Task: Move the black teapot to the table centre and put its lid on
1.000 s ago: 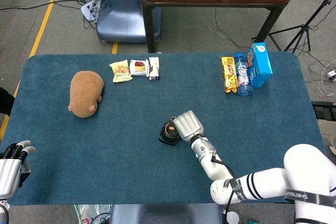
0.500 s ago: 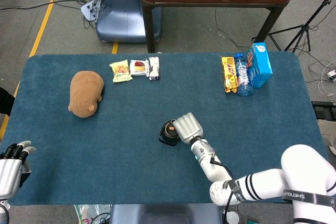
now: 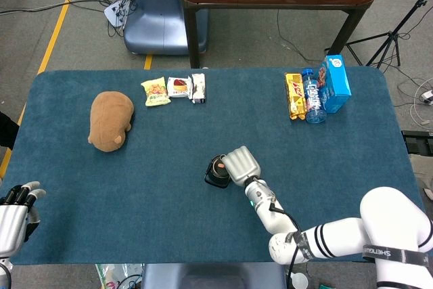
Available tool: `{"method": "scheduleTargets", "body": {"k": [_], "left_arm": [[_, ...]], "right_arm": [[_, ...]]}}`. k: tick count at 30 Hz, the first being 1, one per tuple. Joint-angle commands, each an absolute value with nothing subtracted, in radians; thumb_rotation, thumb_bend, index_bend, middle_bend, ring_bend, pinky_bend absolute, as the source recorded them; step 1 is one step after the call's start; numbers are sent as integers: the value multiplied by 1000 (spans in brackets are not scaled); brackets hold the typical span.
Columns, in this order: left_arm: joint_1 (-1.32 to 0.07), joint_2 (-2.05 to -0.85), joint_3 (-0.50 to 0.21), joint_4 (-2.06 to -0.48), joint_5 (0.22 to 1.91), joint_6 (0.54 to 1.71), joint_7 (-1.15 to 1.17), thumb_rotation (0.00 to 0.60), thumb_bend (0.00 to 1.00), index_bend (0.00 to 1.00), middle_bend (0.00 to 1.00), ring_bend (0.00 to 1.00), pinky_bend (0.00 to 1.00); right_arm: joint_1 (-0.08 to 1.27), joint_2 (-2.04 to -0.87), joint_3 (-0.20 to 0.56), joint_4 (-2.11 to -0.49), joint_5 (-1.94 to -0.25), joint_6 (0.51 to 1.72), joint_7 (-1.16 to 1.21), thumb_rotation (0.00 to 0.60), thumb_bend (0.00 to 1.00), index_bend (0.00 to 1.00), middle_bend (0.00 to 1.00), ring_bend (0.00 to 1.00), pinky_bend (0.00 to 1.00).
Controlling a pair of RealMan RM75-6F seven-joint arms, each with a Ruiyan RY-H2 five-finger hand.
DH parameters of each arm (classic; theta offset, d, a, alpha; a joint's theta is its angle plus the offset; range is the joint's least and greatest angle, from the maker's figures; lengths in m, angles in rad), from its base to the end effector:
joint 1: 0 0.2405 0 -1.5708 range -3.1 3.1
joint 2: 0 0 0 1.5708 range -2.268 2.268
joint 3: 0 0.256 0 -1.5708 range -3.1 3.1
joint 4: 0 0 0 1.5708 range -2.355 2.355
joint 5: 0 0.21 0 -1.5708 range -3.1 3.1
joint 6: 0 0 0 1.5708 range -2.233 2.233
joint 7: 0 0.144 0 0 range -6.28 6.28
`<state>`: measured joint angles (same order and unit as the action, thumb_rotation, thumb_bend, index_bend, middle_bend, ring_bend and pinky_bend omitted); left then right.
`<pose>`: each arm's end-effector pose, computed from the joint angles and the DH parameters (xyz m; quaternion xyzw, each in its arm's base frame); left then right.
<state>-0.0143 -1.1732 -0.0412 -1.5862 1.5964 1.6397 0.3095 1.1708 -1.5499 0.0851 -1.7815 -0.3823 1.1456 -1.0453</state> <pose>-0.3027 0.1561 0.1582 -0.6210 -0.2613 -0.3400 0.6561 -0.0588 -0.3275 -0.0365 0.8331 -0.2696 0.1834 0.4467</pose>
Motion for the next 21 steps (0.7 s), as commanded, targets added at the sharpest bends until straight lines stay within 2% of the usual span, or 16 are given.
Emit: {"method": "scheduleTargets", "body": {"k": [1,21], "left_arm": [[-14,-1173,-41,-1587,1596,1640,308,600,764,396,298,263,541],[-15,-1173,-41,-1587,1597,1639,308,600,764,396,298,263,541]], "right_arm": [[1172,-1553,85,-1777,-380,1143,-1047,600,977,368,976,909,917],[1165,-1553,75,-1762,-373,1135,-1046,600,978,369,976,909,917]]}}
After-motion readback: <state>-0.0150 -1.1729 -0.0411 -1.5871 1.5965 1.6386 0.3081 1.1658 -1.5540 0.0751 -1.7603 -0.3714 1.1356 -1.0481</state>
